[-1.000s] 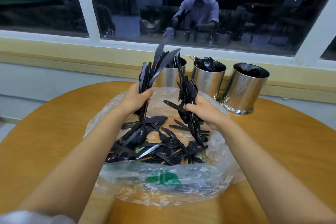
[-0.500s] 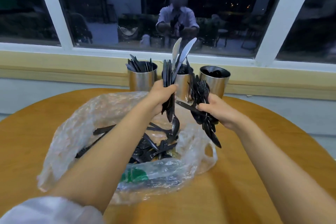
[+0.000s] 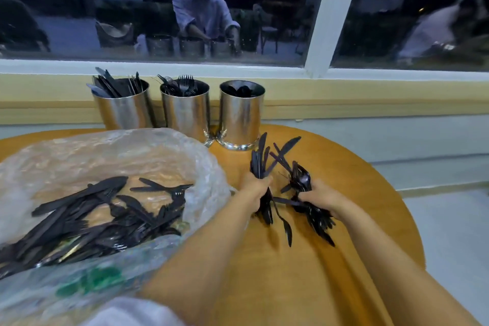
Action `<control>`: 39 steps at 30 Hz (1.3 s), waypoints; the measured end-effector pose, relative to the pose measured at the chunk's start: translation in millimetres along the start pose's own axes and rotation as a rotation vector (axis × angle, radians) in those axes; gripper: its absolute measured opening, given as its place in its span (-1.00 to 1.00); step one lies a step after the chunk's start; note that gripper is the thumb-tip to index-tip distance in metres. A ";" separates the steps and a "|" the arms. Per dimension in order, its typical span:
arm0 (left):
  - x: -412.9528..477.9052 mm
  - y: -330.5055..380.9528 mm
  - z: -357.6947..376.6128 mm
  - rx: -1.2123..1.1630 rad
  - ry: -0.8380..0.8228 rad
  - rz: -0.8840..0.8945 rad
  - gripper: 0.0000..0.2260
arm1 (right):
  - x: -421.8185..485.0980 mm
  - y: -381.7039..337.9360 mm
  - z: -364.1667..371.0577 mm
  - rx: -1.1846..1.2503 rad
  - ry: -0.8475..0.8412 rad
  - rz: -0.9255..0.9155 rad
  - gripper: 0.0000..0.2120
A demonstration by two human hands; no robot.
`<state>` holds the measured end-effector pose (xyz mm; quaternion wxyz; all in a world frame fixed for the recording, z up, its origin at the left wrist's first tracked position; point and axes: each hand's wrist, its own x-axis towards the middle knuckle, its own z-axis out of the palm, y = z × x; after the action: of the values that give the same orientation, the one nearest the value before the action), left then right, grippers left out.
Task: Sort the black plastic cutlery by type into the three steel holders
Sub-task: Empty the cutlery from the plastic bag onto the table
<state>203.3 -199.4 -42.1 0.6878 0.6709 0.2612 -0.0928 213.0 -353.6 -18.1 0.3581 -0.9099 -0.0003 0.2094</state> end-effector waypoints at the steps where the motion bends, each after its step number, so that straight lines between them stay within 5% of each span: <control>1: 4.2 -1.5 -2.4 0.008 0.028 0.019 -0.76 | 5.6 1.7 2.9 0.006 0.004 0.010 -0.87; 6: 19.0 1.2 -22.4 0.097 0.112 0.105 -0.55 | 25.6 -5.6 17.5 0.096 0.022 -0.059 -0.68; 12: 21.5 -0.4 -51.2 0.243 0.146 0.124 -0.79 | 33.8 -30.8 40.4 0.114 0.009 -0.135 -0.48; 23: 3.4 -6.5 -129.6 0.432 0.328 0.164 -0.68 | 30.7 -65.8 77.7 0.047 -0.029 -0.223 -0.32; 30: -7.7 -3.0 -145.3 0.323 0.260 0.219 -0.95 | 38.2 -79.0 98.9 -0.161 0.246 -0.368 -0.68; 35: -33.1 27.0 -146.3 0.193 0.148 0.360 -0.71 | 17.9 -106.2 101.1 -0.110 0.300 -0.493 -0.80; 39: -71.2 57.6 -178.3 0.063 0.131 0.548 -0.73 | -13.9 -147.4 110.7 -0.022 0.287 -0.658 -0.81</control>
<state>128.7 -37.3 49.3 0.6477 0.7421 0.1109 0.1322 180.1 -174.0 10.7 0.3931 -0.8850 -0.2451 -0.0471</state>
